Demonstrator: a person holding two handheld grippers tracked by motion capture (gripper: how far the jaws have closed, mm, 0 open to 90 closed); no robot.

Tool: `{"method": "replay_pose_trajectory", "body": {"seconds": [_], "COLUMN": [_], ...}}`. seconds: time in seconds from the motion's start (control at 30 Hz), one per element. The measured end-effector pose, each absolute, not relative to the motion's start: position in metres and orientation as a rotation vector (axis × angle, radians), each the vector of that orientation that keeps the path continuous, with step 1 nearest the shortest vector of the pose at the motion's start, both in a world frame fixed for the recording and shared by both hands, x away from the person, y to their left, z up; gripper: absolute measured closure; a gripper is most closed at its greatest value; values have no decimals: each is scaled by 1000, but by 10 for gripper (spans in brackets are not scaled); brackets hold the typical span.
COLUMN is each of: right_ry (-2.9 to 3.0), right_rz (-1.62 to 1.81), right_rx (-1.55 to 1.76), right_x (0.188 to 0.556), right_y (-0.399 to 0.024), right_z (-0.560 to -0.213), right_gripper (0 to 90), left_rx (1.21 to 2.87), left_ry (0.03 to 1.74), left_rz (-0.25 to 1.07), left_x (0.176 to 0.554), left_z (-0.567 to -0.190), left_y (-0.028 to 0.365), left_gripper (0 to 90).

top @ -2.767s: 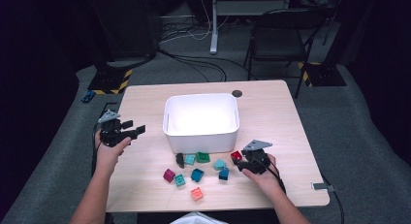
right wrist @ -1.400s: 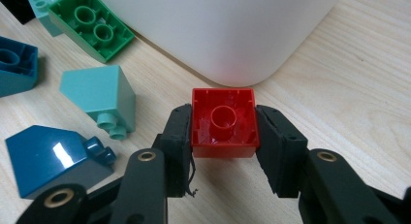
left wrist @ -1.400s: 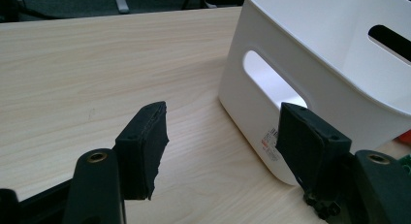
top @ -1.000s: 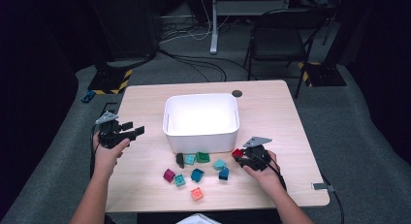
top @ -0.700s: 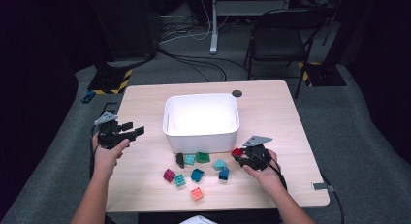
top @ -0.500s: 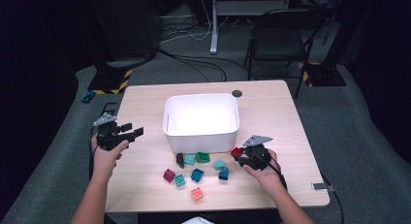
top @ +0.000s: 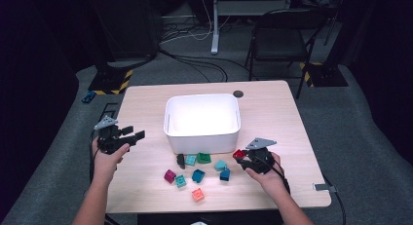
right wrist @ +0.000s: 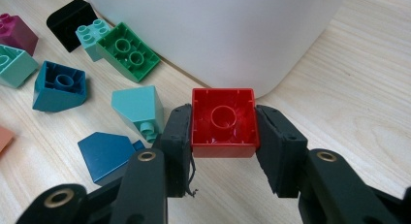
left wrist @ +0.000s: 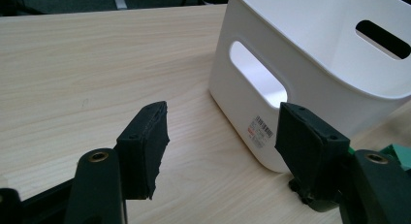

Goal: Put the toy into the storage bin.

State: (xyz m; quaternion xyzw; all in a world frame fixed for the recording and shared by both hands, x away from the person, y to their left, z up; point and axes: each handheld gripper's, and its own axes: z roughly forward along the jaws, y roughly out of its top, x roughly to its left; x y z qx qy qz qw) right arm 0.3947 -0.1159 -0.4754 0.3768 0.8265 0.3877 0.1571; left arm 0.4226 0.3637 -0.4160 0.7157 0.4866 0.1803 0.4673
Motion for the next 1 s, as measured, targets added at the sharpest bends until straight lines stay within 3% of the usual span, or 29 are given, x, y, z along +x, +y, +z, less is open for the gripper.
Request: {"method": "replay_pose_trajectory", "body": {"seconds": [0.33, 1.0], "right_ry": [2373, 2383], "right_rz": [1117, 1173], "right_rx": [1064, 1015], "right_x": [400, 403], "right_y": [-114, -120], "right_z": [-455, -373], "right_gripper": [588, 588], "left_rx": [1760, 1755], "left_ry": [1198, 1196], "left_rz": [447, 472], "left_x": [418, 418], "left_z": [-417, -416], "left_y": [367, 368], "left_gripper": [358, 358]}}
